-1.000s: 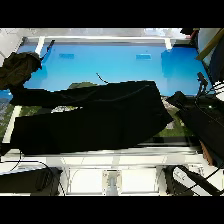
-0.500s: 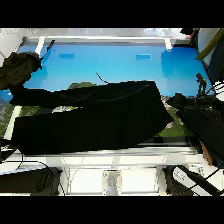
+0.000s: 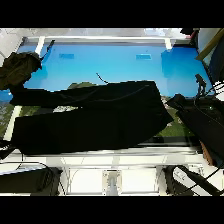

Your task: Fold the clothes and pants, and hang the long-sleeved shirts on hangers.

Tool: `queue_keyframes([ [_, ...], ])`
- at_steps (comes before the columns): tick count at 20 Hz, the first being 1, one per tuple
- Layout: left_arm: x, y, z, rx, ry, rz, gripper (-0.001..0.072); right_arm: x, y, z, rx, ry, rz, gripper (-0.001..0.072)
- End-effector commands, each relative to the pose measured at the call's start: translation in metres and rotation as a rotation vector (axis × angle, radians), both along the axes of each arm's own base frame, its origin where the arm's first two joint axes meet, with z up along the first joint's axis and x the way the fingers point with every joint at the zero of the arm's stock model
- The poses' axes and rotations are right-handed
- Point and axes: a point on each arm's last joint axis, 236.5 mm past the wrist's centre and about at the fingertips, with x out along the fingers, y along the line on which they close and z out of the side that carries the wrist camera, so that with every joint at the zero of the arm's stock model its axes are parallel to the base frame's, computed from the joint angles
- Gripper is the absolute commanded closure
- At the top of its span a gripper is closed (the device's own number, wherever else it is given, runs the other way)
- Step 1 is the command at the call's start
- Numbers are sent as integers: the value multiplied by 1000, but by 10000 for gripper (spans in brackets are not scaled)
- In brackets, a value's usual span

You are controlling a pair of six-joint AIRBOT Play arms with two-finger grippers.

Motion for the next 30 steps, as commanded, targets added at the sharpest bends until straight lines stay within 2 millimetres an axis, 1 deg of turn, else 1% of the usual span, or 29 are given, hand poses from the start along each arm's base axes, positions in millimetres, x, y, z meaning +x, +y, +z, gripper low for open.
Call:
queue_keyframes([
  [1,1,9,19,-4,0,-8,305,-2,0,0,-1,5,5,441],
  [3,2,20,31,22,2,-3,305,-3,-3,-3,-17,11,7,441],
  [4,2,24,33,28,5,3,305,-3,-3,-3,-18,10,6,441],
  [6,-1,22,31,14,31,17,305,-3,-3,-3,-18,10,5,441],
  [10,-35,21,16,33,179,-36,305,-2,-3,-3,-18,9,4,441],
  [12,-42,21,13,38,209,-49,305,-2,-3,-3,-17,8,3,441],
  [14,-43,21,13,37,212,-47,305,-2,-3,-2,-17,8,3,441],
  [16,-55,20,9,33,270,-49,305,-2,-3,-2,-17,8,3,441],
  [17,-65,20,4,44,310,-63,304,-2,-3,-2,-17,8,3,441],
  [18,-69,24,-3,65,328,-59,304,-2,-3,-2,-16,8,3,441],
  [19,-65,29,-8,85,317,-21,305,-2,-2,-2,-12,9,0,441],
  [21,-49,39,-16,125,262,42,306,-1,0,0,2,9,-4,441],
  [24,-39,45,-21,147,227,86,306,1,3,3,22,0,-7,441],
  [26,-39,41,-24,137,227,90,307,1,3,3,21,-1,-8,441],
  [28,-39,33,-27,118,221,77,307,1,3,3,23,-1,-9,441],
  [30,-31,26,-28,102,171,72,307,1,4,4,28,-1,-8,441],
])
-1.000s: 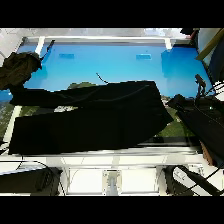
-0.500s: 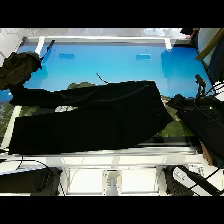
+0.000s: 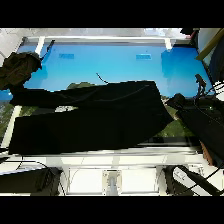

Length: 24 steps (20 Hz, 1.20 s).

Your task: Fold the clothes and pants, and hang the long-sleeved shirts on hangers.

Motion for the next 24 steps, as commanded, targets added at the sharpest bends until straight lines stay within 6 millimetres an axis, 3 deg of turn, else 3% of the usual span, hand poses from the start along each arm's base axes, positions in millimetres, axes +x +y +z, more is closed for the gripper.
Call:
queue_keyframes([
  [1,16,-4,2,-5,-99,9,307,1,3,2,16,-4,-2,441],
  [4,25,-1,12,-15,-182,48,307,1,3,3,17,-4,-1,441],
  [8,-8,-15,11,-80,-96,44,307,-1,4,3,21,0,3,441],
  [15,-53,11,22,-2,-175,228,307,-2,5,2,23,6,9,441],
  [19,-40,20,26,51,-349,262,307,-2,4,2,22,3,7,441],
  [21,-25,17,23,26,-418,278,308,-2,4,2,22,4,6,441],
  [24,-19,7,14,-24,-428,278,307,-2,5,3,25,3,6,441],
])
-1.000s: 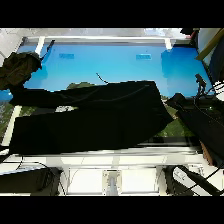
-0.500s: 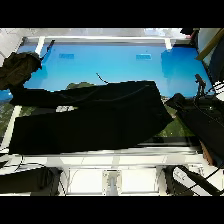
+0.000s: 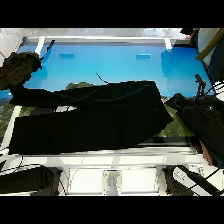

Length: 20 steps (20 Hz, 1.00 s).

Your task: Fold the clothes and pants, and hang the long-sleeved shirts on hangers.

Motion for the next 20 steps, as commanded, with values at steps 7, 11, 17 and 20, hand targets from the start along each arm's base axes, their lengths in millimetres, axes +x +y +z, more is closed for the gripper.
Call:
queue_keyframes([
  [7,29,-23,-13,-42,-33,-84,309,0,0,1,2,-2,-2,441],
  [11,30,-34,-21,-54,20,-157,309,-2,1,0,6,6,5,441],
  [17,27,-26,-29,-24,56,-139,330,-1,1,0,3,2,1,441],
  [20,28,-25,-28,-21,51,-132,370,-1,1,0,5,4,4,441],
])
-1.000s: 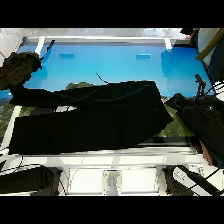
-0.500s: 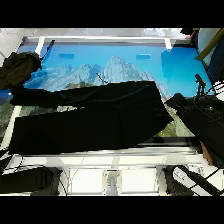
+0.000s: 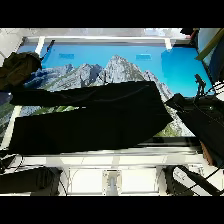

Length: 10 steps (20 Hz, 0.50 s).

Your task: Fold the clothes and pants, and hang the long-sleeved shirts on hangers.

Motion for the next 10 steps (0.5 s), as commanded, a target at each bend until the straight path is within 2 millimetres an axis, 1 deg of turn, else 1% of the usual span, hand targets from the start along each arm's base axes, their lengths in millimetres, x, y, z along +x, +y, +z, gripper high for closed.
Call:
queue_keyframes([
  [1,-1,4,-3,14,11,7,402,0,0,0,1,1,0,441],
  [2,-1,3,-2,13,10,7,613,0,0,0,0,0,0,441],
  [3,0,4,-1,14,7,10,698,0,0,0,0,0,1,441],
  [5,6,8,4,23,-21,33,701,0,-2,1,-15,-4,6,441],
  [6,13,14,11,36,-52,55,701,0,-7,2,-43,-8,10,441],
  [7,21,20,20,61,-96,73,701,1,-14,4,-82,-13,15,441],
  [8,30,28,33,100,-151,90,701,1,-23,7,-135,-22,20,441],
  [10,41,40,58,182,-217,107,702,-2,-44,11,-255,-34,20,440],
])
